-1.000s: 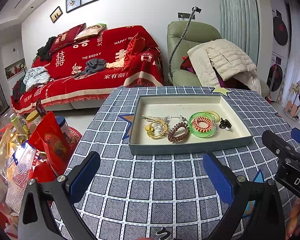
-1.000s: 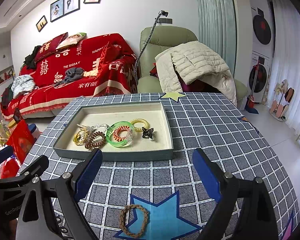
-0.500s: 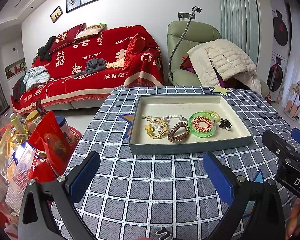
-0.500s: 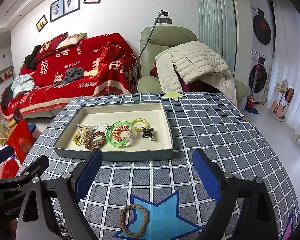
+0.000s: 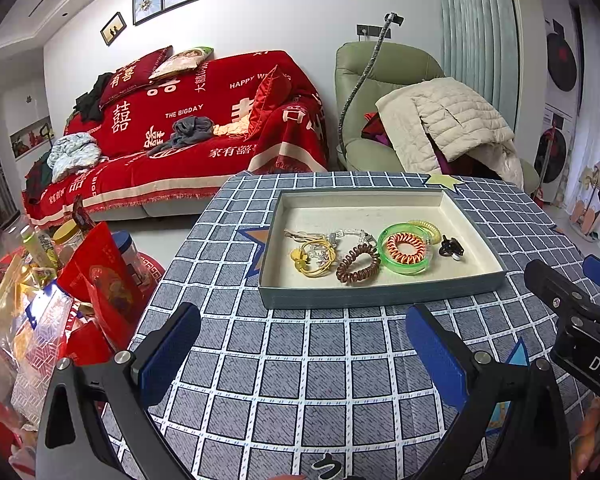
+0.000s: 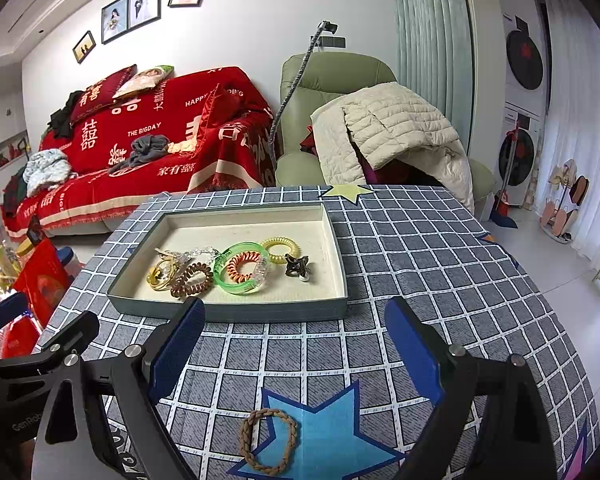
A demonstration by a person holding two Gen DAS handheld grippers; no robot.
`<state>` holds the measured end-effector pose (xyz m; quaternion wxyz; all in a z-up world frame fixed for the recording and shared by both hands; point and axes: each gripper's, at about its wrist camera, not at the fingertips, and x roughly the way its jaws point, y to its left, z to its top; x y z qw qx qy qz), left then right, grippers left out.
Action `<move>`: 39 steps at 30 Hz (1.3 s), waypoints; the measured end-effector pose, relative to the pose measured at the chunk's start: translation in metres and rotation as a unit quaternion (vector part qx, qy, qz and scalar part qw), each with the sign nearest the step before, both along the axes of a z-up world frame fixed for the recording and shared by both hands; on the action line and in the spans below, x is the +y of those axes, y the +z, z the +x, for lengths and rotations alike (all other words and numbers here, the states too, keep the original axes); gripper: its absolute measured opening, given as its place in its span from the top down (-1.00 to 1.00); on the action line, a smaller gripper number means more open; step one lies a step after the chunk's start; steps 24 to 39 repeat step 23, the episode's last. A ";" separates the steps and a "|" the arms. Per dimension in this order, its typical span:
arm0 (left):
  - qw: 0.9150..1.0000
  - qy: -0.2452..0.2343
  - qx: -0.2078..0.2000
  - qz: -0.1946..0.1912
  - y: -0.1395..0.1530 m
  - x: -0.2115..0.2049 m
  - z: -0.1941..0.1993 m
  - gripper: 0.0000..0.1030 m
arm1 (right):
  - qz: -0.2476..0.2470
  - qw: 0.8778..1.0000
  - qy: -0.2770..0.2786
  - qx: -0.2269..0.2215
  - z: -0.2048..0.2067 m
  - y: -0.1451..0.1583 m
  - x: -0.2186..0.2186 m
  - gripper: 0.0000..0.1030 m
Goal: Organize jewelry
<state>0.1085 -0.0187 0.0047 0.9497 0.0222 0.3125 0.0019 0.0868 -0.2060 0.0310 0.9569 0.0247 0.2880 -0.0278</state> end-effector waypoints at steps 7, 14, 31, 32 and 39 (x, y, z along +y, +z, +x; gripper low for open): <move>1.000 0.000 0.001 0.000 0.000 0.000 0.000 -1.00 | 0.000 1.000 0.000 0.000 0.000 0.000 0.000 -0.81; 1.000 0.001 0.001 0.000 -0.002 0.000 -0.001 -1.00 | -0.001 1.000 0.001 0.000 -0.001 0.000 0.001 -0.81; 1.000 -0.002 0.001 0.002 -0.004 0.001 -0.002 -1.00 | 0.000 1.000 0.001 0.002 0.000 -0.001 0.004 -0.80; 1.000 -0.002 0.001 0.002 -0.004 0.001 -0.002 -1.00 | 0.000 1.000 0.001 0.002 0.000 -0.001 0.004 -0.80; 1.000 -0.002 0.001 0.002 -0.004 0.001 -0.002 -1.00 | 0.000 1.000 0.001 0.002 0.000 -0.001 0.004 -0.80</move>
